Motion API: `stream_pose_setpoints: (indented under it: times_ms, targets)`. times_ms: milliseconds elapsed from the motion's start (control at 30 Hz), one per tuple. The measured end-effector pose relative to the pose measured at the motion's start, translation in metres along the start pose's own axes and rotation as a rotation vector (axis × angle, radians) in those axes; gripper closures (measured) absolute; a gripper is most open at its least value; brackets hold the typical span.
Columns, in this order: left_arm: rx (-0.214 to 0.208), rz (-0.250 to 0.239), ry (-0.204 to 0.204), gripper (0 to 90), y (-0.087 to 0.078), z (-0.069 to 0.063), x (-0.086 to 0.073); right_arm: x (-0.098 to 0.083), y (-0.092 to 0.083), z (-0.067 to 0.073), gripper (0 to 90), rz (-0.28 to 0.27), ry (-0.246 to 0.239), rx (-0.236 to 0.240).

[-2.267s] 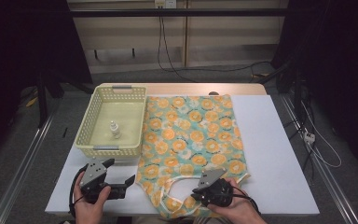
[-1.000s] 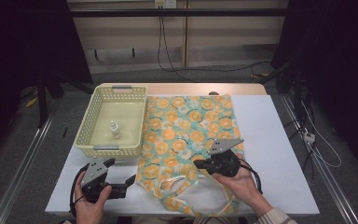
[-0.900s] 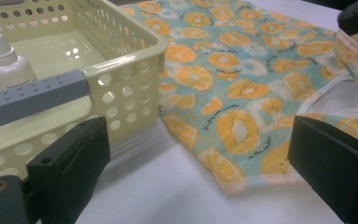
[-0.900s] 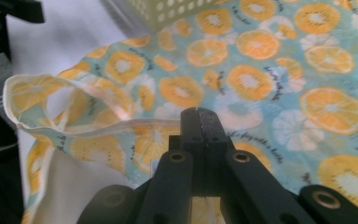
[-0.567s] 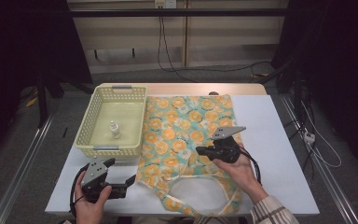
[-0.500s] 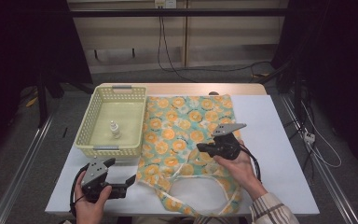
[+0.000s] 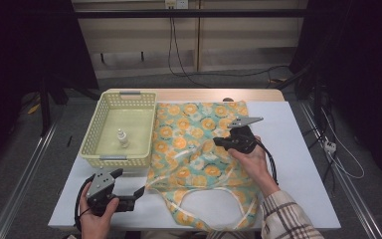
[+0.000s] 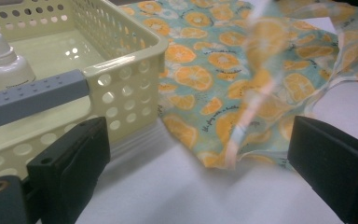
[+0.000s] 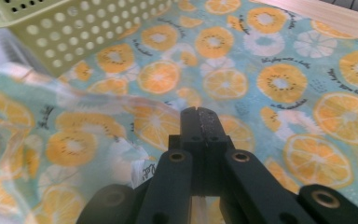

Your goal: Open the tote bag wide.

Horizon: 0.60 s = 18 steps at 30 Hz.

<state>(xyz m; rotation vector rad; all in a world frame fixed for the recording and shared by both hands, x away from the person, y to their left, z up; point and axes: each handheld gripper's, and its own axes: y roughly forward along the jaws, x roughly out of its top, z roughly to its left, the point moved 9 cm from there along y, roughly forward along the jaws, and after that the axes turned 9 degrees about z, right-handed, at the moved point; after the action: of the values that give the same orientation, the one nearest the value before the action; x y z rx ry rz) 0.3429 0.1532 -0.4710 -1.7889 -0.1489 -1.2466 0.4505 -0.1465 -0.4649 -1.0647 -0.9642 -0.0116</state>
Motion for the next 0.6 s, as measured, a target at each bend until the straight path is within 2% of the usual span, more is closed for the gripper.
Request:
stream_pose_setpoints:
  times_ms: [267, 367, 600]
  targets:
    - [-0.001, -0.001, -0.003, 5.4, 0.0, 0.0, 0.0, 0.003, 0.013, -0.016, 90.0, 0.019, 0.022, -0.026]
    - [-0.001, -0.002, -0.004, 5.4, 0.0, 0.001, 0.0, 0.002, 0.017, -0.026, 90.0, 0.028, 0.043, -0.044]
    - [0.002, 0.004, 0.0, 5.4, 0.0, 0.001, 0.0, -0.006, 0.028, -0.03, 90.0, 0.061, 0.042, -0.042]
